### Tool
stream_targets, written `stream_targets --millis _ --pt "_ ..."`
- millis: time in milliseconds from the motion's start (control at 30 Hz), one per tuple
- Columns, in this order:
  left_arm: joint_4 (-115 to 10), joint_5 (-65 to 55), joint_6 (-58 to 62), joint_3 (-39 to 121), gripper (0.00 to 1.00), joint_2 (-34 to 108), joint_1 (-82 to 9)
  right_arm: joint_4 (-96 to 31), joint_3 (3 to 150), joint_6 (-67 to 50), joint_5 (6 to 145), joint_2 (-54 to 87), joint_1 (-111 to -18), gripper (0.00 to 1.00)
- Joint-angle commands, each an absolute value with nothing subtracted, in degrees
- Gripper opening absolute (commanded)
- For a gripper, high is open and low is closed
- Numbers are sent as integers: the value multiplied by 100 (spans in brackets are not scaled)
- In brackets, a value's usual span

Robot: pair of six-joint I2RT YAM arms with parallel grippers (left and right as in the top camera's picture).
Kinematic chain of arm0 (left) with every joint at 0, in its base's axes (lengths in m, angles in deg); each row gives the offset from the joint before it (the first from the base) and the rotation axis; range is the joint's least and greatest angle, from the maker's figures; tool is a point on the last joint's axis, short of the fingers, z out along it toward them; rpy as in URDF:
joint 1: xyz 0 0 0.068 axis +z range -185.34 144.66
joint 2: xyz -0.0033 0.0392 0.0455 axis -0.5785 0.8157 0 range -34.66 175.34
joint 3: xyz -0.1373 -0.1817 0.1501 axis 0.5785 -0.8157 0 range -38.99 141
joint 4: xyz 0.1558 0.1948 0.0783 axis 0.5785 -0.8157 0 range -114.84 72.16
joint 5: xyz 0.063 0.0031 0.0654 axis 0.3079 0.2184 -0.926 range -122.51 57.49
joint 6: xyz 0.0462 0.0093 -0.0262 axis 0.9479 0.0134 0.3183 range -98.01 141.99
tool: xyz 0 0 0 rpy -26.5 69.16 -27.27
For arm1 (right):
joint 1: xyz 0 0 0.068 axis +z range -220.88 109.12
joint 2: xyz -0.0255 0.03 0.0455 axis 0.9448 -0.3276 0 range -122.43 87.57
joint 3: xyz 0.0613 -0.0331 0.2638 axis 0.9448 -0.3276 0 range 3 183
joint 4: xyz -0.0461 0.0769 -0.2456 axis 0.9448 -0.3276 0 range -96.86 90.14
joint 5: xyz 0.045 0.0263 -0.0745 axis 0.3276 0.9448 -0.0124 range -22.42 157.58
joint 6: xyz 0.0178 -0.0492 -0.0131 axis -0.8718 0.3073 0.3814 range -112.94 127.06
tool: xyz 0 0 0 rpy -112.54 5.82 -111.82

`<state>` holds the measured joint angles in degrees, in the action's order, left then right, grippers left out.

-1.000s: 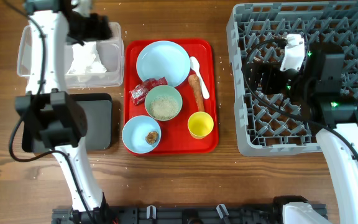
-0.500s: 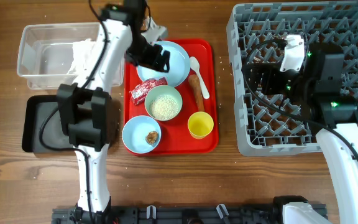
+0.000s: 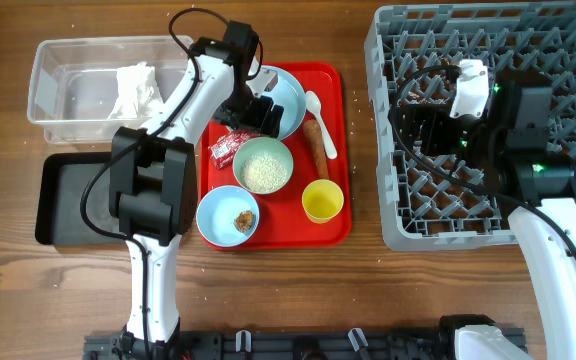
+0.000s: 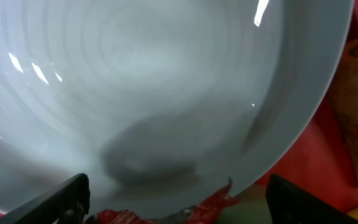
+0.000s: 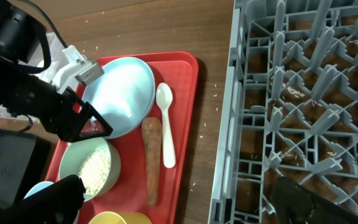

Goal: Sort waste into correct bins and load items into the dishwasher rack
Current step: 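Move left gripper back to the tray and grasp the red snack wrapper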

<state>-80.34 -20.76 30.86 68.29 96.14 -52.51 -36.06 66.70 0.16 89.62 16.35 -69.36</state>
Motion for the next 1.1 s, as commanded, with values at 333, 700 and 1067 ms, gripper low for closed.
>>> stream_targets --millis 333,700,1067 --pt "-7971 -2172 3033 6772 21 9564 -5249 -3654 6779 -60 8986 1576 -6945 100" --pt "-8187 -2321 3029 7028 4 9538 -5135 -3654 6779 -56 8938 1576 -6945 100" --pt "-8896 -2319 2747 8645 4 9017 -4714 -3628 6779 -58 8938 1576 -6945 100"
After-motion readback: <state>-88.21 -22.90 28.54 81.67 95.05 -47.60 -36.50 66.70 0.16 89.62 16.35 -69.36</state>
